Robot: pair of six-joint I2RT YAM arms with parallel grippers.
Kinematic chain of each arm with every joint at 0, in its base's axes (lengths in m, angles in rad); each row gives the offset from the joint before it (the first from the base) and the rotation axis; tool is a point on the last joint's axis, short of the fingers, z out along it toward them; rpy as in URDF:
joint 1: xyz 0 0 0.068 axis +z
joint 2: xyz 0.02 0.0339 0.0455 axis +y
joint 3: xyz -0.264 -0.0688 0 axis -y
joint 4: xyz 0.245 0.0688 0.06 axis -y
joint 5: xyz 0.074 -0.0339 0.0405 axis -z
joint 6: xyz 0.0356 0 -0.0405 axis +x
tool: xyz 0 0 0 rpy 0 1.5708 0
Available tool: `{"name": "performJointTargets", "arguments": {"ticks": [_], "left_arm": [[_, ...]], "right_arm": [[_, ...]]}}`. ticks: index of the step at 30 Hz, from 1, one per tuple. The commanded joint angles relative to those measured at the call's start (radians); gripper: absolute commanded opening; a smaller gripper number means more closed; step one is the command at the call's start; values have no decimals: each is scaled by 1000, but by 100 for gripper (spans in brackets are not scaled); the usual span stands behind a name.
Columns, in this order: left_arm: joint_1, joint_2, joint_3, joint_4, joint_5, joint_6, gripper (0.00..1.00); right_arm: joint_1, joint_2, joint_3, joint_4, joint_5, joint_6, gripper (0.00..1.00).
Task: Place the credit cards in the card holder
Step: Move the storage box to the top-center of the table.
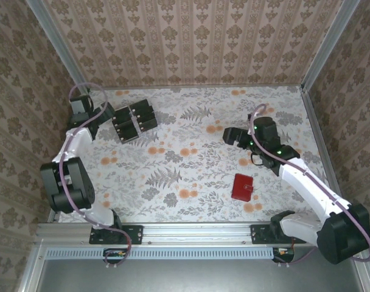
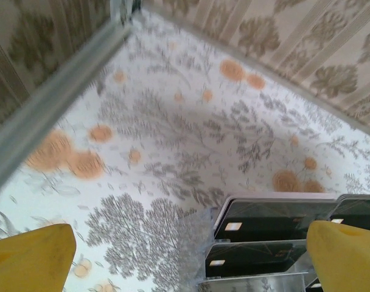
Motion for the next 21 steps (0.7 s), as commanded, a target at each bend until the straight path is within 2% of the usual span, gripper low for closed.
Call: {"name": "performJointTargets", "arguments": {"ticks": [1,8,21], "left_arm": [[12,57,61,-48,115,-96,100],[23,181,123,18,177,-148,100],[-11,341,180,196,279,-271,100]], "right_arm": [[44,61,42,-86,41,38,99],[109,161,81,-99,50,52,97],[114,172,60,-117,91,45,98]]}}
